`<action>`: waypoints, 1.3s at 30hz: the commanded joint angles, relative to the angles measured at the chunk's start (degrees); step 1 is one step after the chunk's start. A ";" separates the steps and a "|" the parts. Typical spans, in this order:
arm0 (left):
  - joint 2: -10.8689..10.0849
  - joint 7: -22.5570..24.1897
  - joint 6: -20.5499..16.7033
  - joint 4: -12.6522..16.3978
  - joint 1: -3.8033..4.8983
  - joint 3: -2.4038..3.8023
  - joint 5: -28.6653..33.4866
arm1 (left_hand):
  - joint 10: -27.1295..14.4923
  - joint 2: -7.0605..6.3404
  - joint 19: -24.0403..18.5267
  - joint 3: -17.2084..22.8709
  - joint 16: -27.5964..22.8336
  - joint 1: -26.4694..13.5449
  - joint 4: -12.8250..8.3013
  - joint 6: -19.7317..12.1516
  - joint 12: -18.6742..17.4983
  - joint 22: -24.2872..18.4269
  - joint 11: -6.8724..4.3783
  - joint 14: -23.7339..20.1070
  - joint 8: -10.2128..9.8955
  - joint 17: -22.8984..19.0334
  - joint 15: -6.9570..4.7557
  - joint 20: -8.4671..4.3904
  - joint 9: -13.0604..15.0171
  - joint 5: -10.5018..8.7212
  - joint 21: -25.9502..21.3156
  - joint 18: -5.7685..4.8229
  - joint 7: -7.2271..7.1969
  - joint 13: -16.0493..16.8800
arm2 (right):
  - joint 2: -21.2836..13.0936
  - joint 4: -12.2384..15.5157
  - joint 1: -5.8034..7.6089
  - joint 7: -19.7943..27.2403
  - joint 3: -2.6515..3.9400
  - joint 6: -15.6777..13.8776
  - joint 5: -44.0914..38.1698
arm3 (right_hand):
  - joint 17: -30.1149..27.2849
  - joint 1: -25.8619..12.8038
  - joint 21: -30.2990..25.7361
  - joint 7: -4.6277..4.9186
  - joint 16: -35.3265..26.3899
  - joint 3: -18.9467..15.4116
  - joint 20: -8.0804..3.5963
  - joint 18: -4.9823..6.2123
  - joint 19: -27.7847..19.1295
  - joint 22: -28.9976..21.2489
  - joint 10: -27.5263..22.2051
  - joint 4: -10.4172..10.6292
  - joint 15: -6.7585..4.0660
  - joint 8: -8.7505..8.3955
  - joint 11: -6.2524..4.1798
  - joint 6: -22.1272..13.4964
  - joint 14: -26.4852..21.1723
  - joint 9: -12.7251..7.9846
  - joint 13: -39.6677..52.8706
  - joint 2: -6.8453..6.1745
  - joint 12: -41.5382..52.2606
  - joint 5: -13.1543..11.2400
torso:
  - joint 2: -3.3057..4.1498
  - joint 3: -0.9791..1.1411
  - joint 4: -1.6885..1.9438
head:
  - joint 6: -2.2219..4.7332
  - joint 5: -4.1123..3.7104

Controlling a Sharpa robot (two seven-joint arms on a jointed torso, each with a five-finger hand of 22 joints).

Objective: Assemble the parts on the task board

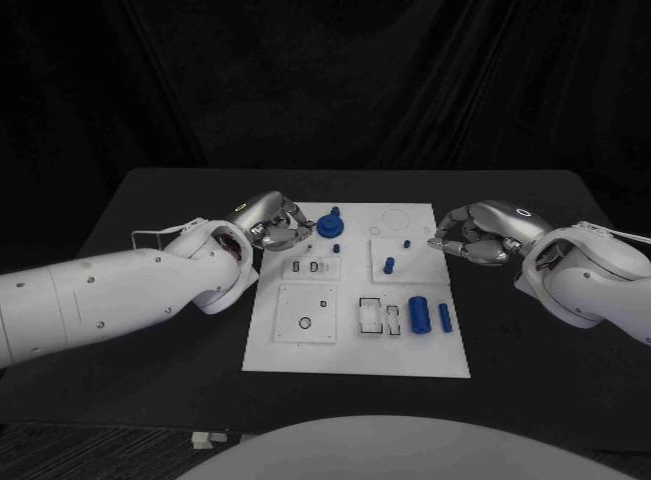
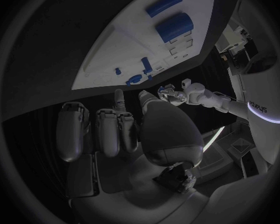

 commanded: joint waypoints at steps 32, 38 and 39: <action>3.12 11.79 -8.60 -3.78 -9.29 0.04 -6.12 | 4.11 -0.14 -0.20 -2.80 0.15 7.63 -0.61 0.74 -0.22 10.50 0.05 5.95 -2.96 15.09 -0.13 0.06 -4.31 -2.13 -0.45 0.87 0.15 13.58 | -0.05 1.05 -0.45 0.59 0.03 -3.20 -0.07 | 8.03 -0.01 -0.01 0.00 0.39 -0.14 0.54 0.85 1.16 11.38 6.10 -0.09 0.40 -0.58 0.31 0.20 4.51 -0.19 15.10 0.15 0.15 0.55 | 0.08 -0.13 -0.02 | -0.01 0.76; 3.98 14.00 -7.30 -5.33 -9.73 0.04 -6.12 | 4.91 -0.27 0.05 -3.95 0.15 9.78 -0.71 1.86 0.42 10.63 0.24 5.95 -3.68 15.09 0.05 0.26 -6.04 -4.54 0.05 0.78 0.43 14.20 | -0.02 0.96 -0.61 0.47 0.03 -2.75 -0.01 | 8.98 0.05 1.08 0.00 0.96 -0.11 0.54 0.57 1.67 11.76 6.10 -0.09 0.40 -0.60 0.31 0.22 4.73 -0.21 15.10 0.17 0.15 0.63 | 0.10 -0.15 0.00 | -0.01 0.75; 4.08 14.17 -7.18 -5.52 -9.76 0.04 -6.12 | 4.92 -0.27 0.04 -3.97 0.15 9.84 -0.71 1.89 0.43 10.63 0.24 5.95 -3.70 15.09 0.06 0.26 -6.10 -4.57 0.04 0.78 0.44 14.21 | -0.02 0.94 -0.64 0.47 0.03 -2.73 -0.01 | 8.96 0.06 1.07 0.01 0.95 -0.11 0.54 0.57 1.66 11.76 6.10 -0.09 0.40 -0.61 0.31 0.23 4.73 -0.22 15.10 0.17 0.15 0.64 | 0.10 -0.17 0.00 | -0.01 0.79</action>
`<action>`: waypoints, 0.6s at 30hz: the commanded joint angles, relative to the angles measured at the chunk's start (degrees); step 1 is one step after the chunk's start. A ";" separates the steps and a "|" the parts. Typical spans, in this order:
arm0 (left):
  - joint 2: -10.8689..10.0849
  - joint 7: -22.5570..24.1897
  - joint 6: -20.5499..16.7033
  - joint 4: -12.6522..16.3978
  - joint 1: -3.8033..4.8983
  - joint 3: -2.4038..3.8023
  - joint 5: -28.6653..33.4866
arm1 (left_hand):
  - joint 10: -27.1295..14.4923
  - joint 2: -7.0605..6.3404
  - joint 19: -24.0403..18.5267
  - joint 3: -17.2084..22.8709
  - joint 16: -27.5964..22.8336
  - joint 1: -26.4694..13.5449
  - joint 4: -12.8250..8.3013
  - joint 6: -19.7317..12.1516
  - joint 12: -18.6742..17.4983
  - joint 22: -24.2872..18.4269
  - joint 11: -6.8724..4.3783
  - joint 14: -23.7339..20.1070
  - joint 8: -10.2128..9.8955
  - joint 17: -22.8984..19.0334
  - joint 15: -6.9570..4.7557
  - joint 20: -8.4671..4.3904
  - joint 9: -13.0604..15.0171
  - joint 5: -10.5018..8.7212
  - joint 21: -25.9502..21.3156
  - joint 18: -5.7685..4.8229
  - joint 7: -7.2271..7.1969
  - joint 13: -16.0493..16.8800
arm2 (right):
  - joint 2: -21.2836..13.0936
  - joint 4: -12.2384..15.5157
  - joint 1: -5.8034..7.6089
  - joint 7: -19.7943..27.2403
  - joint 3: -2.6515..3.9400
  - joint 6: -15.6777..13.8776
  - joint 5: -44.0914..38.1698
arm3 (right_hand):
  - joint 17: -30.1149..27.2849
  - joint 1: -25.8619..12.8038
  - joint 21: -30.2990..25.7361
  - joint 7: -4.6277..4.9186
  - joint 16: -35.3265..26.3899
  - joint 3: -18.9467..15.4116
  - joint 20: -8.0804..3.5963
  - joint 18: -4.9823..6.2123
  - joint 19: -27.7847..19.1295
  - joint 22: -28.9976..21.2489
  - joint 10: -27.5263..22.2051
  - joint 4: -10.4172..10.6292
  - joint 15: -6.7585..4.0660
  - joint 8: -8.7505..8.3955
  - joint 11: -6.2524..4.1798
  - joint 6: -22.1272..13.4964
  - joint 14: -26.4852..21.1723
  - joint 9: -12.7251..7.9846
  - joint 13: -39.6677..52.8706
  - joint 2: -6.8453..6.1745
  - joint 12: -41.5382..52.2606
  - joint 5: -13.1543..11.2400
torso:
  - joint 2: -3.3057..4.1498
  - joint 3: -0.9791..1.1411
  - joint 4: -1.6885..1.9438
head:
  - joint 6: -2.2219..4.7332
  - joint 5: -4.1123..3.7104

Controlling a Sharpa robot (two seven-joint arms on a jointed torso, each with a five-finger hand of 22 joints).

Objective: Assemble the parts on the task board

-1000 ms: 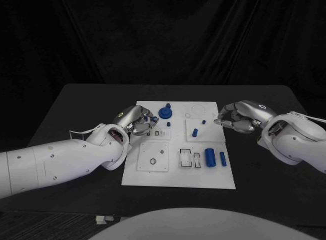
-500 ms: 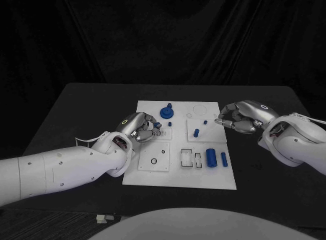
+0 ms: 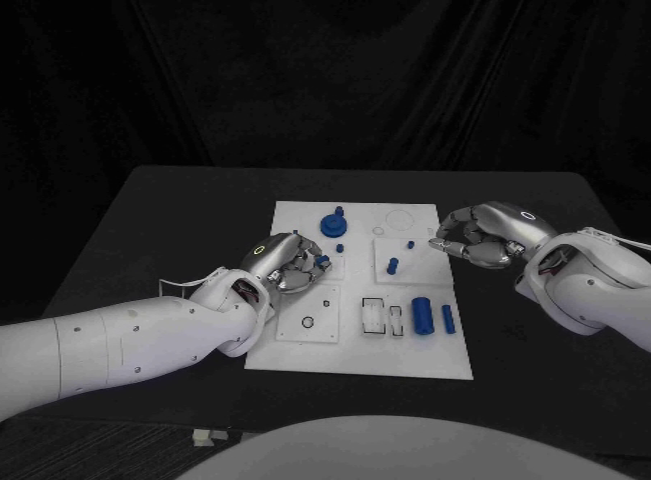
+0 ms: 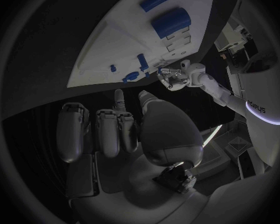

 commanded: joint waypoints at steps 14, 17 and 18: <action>1.94 5.88 3.53 -2.90 -0.26 0.05 -0.26 | 5.12 0.32 -0.05 -1.05 0.15 1.39 0.20 0.82 0.46 10.60 0.73 6.15 -0.98 15.09 0.44 0.40 -1.12 -0.53 0.15 0.80 -0.07 14.47 | -0.05 -0.09 -0.65 -0.22 0.03 0.43 -0.01 | 13.54 0.36 2.24 0.05 2.92 -0.08 0.54 0.04 2.72 12.57 6.10 -0.04 0.45 -0.61 0.35 0.44 5.74 -0.31 15.06 0.18 0.14 0.49 | 0.07 -0.10 0.04 | -0.01 -0.22; 2.14 6.11 3.91 -3.43 -0.27 0.06 -0.26 | 5.05 0.40 -0.13 -1.20 0.15 1.54 0.26 0.84 0.42 10.57 0.78 6.15 -1.12 15.09 0.49 0.44 -1.36 -0.60 0.06 0.82 -0.02 14.43 | -0.11 -0.08 -0.70 -0.25 0.03 0.50 -0.01 | 13.54 0.36 2.24 0.05 2.92 -0.08 0.54 0.04 2.72 12.57 6.10 -0.04 0.45 -0.61 0.35 0.44 5.74 -0.31 15.06 0.18 0.14 0.49 | 0.05 -0.09 0.04 | -0.01 -0.23; 2.22 6.23 4.10 -3.63 -0.27 0.06 -0.26 | 5.00 0.44 -0.19 -1.26 0.15 1.63 0.27 0.85 0.38 10.54 0.80 6.15 -1.18 15.09 0.51 0.46 -1.47 -0.62 -0.02 0.84 0.00 14.39 | -0.13 -0.08 -0.72 -0.26 0.03 0.52 -0.01 | 13.54 0.36 2.24 0.05 2.92 -0.08 0.54 0.04 2.72 12.57 6.10 -0.04 0.45 -0.61 0.35 0.44 5.74 -0.31 15.06 0.18 0.14 0.49 | 0.05 -0.09 0.02 | -0.01 -0.20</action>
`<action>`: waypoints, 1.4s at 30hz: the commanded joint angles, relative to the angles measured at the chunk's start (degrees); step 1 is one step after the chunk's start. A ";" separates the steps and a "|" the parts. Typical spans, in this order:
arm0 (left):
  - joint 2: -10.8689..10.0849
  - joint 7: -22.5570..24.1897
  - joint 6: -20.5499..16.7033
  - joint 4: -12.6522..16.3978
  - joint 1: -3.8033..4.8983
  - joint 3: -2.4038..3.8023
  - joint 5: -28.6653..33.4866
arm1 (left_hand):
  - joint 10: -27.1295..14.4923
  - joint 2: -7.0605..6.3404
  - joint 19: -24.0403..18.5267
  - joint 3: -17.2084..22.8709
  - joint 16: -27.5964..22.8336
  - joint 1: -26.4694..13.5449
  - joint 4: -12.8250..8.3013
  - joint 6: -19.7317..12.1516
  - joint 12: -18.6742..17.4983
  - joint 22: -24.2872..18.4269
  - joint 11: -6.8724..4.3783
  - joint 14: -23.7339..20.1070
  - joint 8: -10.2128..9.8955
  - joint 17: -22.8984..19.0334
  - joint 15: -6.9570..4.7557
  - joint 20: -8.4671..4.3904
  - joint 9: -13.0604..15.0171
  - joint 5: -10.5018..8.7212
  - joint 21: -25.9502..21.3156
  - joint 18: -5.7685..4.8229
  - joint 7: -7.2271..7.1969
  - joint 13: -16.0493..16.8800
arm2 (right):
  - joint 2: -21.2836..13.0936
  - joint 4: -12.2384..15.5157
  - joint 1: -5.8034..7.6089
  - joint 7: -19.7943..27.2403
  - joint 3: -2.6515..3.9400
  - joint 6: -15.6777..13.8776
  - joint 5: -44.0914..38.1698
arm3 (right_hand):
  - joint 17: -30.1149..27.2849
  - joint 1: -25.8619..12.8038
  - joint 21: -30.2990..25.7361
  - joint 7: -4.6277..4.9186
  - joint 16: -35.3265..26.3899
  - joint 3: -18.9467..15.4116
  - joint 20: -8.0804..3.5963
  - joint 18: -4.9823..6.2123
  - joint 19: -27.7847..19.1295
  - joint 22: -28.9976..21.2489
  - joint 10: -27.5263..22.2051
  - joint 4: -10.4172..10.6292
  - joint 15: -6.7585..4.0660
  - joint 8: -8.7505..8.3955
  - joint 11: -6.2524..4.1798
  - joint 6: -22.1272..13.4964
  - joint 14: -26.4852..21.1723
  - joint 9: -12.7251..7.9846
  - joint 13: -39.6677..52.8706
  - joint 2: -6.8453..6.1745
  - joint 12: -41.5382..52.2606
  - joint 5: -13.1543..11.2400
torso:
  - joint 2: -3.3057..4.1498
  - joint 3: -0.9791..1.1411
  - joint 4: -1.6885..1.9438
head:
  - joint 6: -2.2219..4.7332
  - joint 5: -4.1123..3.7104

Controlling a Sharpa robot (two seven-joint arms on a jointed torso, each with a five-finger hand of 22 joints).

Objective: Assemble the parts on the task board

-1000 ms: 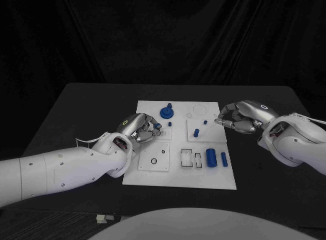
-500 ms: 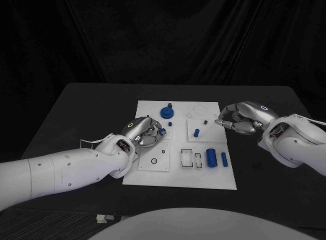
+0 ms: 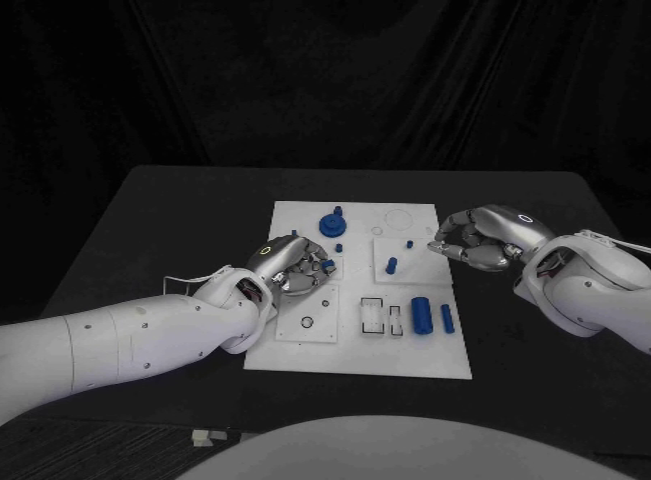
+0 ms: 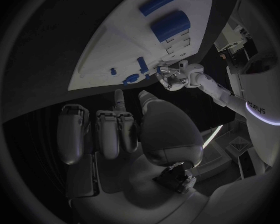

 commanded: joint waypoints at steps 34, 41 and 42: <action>0.40 4.54 4.71 -3.06 -0.49 0.05 -0.16 | 4.62 0.47 -0.98 -2.84 0.15 3.75 -0.56 -0.17 -0.08 10.29 1.96 5.94 -4.15 15.10 1.66 1.69 -6.74 0.13 -0.44 0.98 1.56 14.17 | -0.08 -0.21 -0.51 -1.55 0.03 1.93 -0.04 | 15.10 7.22 3.11 0.23 1.20 2.41 0.83 -0.65 3.96 13.53 6.10 -1.95 0.76 -1.49 0.57 0.99 6.06 -1.16 15.07 -1.20 0.14 9.20 | -0.06 0.06 -0.03 | -0.01 0.03; 0.39 4.01 5.73 -3.18 -0.49 0.05 -0.16 | 4.54 0.35 -1.23 -3.19 0.15 3.67 -0.24 -1.20 -0.12 10.22 2.39 5.94 -5.32 15.10 2.03 2.03 -8.45 -0.07 -0.60 1.03 2.04 14.12 | -0.15 -0.19 -0.51 -1.79 0.03 2.17 -0.04 | 15.10 8.00 3.11 0.24 1.20 2.92 0.84 -0.65 3.94 13.53 6.10 -2.29 0.76 -1.54 0.56 1.12 6.06 -1.24 15.07 -1.42 0.14 10.73 | -0.05 0.06 0.00 | -0.01 0.05; 0.37 3.89 5.85 -3.18 -0.49 0.05 -0.16 | 4.51 0.33 -1.27 -3.27 0.15 3.60 -0.15 -1.34 -0.14 10.20 2.44 5.94 -5.45 15.10 2.08 2.08 -8.65 -0.16 -0.64 1.04 2.10 14.10 | -0.16 -0.18 -0.51 -1.81 0.03 2.19 -0.04 | 15.10 8.03 3.12 0.24 1.20 2.94 0.84 -0.65 3.94 13.53 6.10 -2.30 0.76 -1.54 0.57 1.13 6.06 -1.24 15.07 -1.43 0.14 10.80 | -0.06 0.05 0.00 | -0.01 0.05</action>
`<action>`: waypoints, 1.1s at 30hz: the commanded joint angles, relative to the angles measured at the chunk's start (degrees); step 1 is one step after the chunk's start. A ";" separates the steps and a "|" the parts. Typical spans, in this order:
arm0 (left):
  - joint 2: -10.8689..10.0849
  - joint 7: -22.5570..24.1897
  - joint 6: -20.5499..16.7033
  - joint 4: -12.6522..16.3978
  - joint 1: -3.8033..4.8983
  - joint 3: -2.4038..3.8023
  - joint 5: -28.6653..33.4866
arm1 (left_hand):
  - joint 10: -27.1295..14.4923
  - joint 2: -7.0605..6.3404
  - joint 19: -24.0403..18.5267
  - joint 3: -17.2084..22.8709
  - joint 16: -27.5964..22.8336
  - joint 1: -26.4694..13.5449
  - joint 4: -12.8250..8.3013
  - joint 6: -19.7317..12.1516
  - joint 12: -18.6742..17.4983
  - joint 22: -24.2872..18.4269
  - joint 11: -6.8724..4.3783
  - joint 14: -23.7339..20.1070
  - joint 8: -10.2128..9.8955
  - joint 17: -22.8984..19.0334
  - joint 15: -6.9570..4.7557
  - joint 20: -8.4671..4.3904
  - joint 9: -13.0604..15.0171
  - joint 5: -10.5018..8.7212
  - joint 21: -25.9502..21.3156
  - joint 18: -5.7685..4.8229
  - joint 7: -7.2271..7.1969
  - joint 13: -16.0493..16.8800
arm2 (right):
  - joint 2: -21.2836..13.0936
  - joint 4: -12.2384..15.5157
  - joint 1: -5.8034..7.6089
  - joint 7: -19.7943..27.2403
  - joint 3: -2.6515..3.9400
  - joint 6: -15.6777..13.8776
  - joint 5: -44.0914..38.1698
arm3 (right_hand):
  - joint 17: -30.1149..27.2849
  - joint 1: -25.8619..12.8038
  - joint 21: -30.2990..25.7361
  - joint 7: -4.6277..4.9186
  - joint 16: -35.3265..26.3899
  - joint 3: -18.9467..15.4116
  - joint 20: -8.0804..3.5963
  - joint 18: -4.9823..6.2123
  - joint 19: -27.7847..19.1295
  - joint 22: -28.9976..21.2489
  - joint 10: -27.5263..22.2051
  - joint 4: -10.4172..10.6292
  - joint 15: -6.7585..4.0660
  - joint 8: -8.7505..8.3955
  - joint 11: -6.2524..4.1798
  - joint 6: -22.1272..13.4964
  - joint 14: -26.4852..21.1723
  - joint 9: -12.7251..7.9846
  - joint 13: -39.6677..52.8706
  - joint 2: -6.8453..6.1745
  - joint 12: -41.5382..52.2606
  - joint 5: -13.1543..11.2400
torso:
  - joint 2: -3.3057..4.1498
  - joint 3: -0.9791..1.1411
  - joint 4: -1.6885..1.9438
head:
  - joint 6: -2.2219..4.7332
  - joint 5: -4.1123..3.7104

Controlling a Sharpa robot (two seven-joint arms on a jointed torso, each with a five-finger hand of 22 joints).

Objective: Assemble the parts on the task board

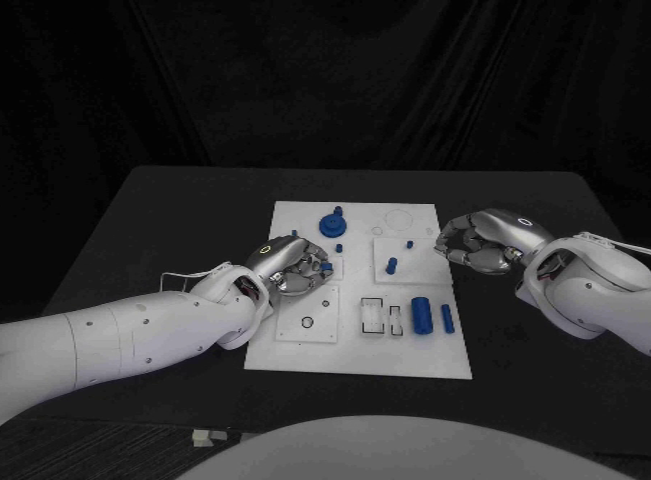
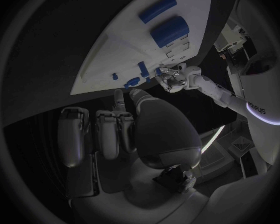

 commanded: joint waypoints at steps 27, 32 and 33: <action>-0.02 -2.50 3.02 -0.41 -0.32 -0.26 -0.02 | 4.26 -0.72 -0.28 -2.53 0.15 -1.26 2.16 -3.38 -0.29 10.19 1.49 5.94 -2.46 15.10 1.39 1.40 -3.97 -3.35 -0.39 1.03 1.12 13.90 | -0.41 0.20 -0.17 -1.33 0.03 0.29 -0.08 | 15.10 0.68 0.06 0.06 0.14 0.48 0.42 -0.64 3.93 13.55 5.89 -0.08 0.40 -0.21 0.37 0.56 6.11 -0.07 15.08 0.03 0.15 0.67 | 0.00 -0.01 -0.01 | -0.01 -0.23; 0.03 -2.60 2.93 -0.45 -0.32 -0.26 -0.02 | 4.26 -0.72 -0.28 -2.53 0.15 -1.26 2.16 -3.38 -0.29 10.19 1.49 5.94 -2.46 15.10 1.39 1.40 -3.97 -3.35 -0.39 1.03 1.12 13.90 | -0.41 0.22 -0.17 -1.34 0.03 0.29 -0.08 | 15.10 0.68 0.06 0.06 0.14 0.48 0.42 -0.64 3.93 13.55 5.89 -0.08 0.40 -0.21 0.37 0.56 6.11 -0.07 15.08 0.03 0.15 0.67 | 0.02 0.00 0.00 | -0.01 -0.27; 0.04 -2.55 2.85 -0.46 -0.32 -0.26 -0.02 | 4.26 -0.72 -0.28 -2.53 0.15 -1.26 2.16 -3.38 -0.29 10.19 1.49 5.94 -2.46 15.10 1.39 1.40 -3.97 -3.35 -0.39 1.03 1.12 13.90 | -0.41 0.23 -0.17 -1.35 0.03 0.30 -0.08 | 15.10 0.68 0.06 0.06 0.14 0.48 0.42 -0.64 3.93 13.55 5.89 -0.08 0.40 -0.21 0.37 0.56 6.11 -0.07 15.08 0.03 0.15 0.67 | 0.02 0.00 -0.01 | -0.01 -0.27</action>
